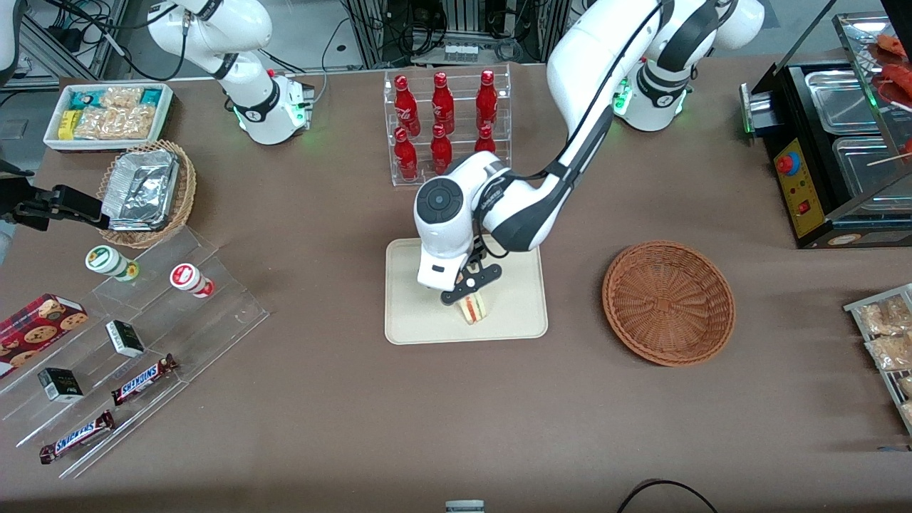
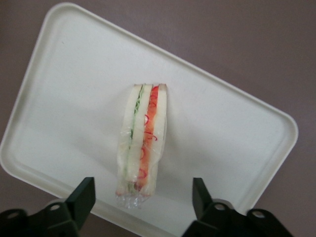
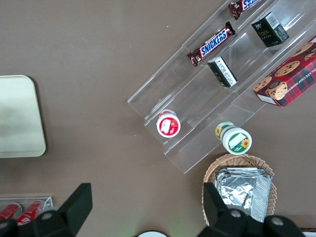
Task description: Place sandwich from basket to tray
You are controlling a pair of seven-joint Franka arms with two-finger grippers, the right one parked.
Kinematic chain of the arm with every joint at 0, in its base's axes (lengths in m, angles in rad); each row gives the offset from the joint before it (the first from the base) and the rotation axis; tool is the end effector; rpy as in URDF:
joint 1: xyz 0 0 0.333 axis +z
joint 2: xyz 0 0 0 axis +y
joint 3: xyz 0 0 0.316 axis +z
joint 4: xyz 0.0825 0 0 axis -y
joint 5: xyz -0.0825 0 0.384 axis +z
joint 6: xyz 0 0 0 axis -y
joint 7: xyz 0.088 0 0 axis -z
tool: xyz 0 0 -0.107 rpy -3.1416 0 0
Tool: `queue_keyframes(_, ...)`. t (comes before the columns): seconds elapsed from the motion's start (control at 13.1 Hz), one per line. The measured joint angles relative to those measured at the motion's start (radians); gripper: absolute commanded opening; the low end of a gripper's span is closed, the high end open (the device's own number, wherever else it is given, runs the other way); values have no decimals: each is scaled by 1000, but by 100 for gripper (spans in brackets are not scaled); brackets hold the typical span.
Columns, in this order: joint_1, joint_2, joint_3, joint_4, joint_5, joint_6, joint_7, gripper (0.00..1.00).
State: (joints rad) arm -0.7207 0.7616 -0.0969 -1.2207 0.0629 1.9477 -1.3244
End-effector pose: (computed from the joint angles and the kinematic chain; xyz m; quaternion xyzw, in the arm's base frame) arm 0.5276 -0.5289 0.3184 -0.9677 -0.2514 0.0115 0.0115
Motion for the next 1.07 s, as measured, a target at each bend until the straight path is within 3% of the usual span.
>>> queue_keyframes(0.53, 121, -207, 10, -15, 1, -278, 178, 100)
queue_keyframes(0.84, 257, -278, 11, -113, -19, -285, 387, 100)
queue_keyframes(1.07, 361, -411, 13, -266, -22, -289, 616, 100)
